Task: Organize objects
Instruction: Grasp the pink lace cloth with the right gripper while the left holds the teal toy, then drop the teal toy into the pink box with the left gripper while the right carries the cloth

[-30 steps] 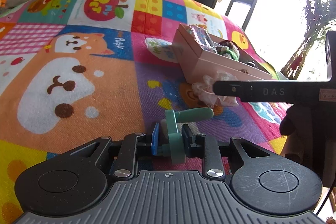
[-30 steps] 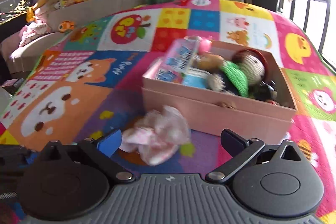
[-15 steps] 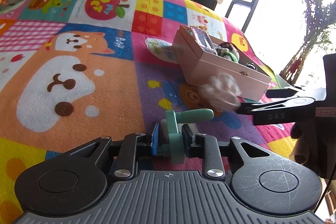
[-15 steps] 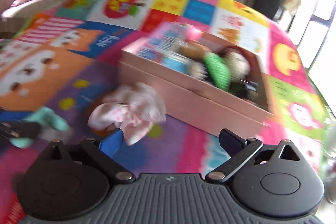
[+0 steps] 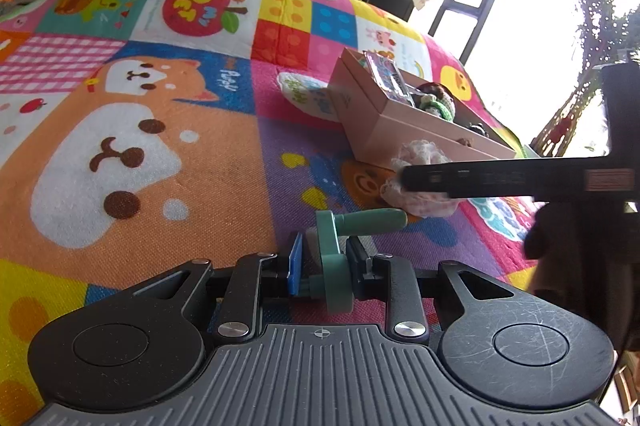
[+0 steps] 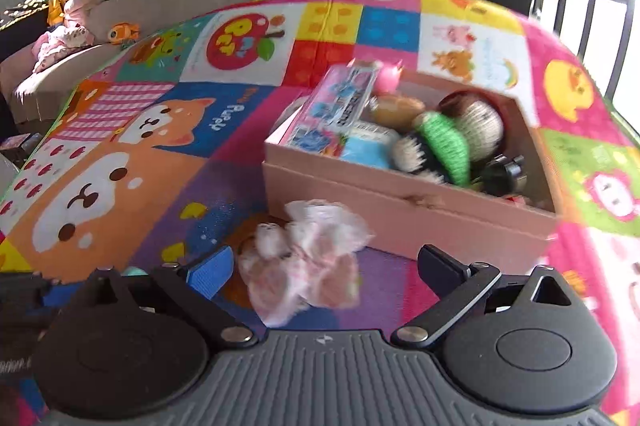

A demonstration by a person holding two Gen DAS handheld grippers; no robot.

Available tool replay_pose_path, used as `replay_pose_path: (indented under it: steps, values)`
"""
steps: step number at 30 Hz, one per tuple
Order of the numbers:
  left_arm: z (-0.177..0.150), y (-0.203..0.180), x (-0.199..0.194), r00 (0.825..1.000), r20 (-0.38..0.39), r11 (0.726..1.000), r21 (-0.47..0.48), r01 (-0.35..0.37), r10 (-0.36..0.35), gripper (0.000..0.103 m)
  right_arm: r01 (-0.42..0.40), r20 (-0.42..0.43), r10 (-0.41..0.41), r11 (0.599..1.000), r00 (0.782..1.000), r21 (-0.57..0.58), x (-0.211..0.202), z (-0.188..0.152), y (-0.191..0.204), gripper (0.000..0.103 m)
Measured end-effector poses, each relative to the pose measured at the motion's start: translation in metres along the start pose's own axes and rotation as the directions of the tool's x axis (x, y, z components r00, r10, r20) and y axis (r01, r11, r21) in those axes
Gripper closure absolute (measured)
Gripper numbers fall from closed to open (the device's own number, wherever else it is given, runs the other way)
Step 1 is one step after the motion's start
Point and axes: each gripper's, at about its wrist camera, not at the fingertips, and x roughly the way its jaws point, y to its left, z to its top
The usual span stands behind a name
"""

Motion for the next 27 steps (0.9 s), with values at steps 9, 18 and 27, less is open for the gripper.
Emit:
replay_pose_path:
  steps: [9,18,27]
  values:
    - [0.0,0.0,0.0,1.0,-0.001,1.0,0.001,-0.001,0.001,0.075,-0.038,-0.074,0.034,0.998,0.997,-0.056,0.017,0.001,0.015,0.064]
    - [-0.001,-0.011,0.003,0.999,-0.011,0.996,0.071,-0.051,0.052,0.077,-0.069,-0.002,0.069,0.997,0.998,-0.04,-0.05,-0.009,-0.009,0.07]
    - [0.005,-0.034,-0.003,0.994,-0.053,0.988,0.121,-0.091,0.098,0.089,-0.051,0.115,0.054,0.998,0.992,-0.025,-0.106,-0.045,-0.049,0.07]
